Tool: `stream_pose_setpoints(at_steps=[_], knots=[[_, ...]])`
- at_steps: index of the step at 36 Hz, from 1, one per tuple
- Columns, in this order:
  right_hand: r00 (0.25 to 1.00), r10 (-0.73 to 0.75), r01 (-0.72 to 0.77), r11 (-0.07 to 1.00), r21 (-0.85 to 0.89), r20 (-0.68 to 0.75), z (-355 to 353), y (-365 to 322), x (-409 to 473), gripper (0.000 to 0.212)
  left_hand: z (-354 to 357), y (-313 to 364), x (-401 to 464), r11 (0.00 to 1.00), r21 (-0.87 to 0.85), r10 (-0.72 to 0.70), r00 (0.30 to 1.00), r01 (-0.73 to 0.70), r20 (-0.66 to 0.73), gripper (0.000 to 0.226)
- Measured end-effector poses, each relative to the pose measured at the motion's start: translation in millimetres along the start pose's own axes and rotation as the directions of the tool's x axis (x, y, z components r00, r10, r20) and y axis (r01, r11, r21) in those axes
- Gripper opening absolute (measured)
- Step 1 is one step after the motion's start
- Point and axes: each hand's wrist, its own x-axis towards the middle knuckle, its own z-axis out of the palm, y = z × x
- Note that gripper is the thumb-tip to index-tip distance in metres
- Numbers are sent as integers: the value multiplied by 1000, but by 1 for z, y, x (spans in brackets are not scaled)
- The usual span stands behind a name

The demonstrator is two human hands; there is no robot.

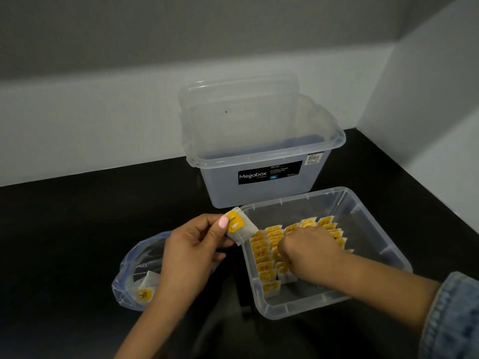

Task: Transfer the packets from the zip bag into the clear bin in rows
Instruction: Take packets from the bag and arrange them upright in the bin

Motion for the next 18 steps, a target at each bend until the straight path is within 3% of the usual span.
stream_pose_setpoints(at_steps=[7, 10, 15, 18], knots=[[1000, -7, 7, 1000, 2, 26, 0, 2, -1, 16, 3, 1, 0, 997, 69, 29, 999, -32, 33, 23], [998, 11, -14, 998, 56, 70, -9, 6, -4, 30, 6, 1, 2, 992, 118, 41, 998, -46, 44, 25], [996, 83, -94, 930, 357, 44, -46, 19, -16, 35, 11, 3, 6, 901, 380, 187, 978, -209, 92, 36], [995, 83, -43, 835, 549, -49, -70, 25, -24, 33, 19, 9, 7, 840, 459, 244, 957, -290, 157, 38]])
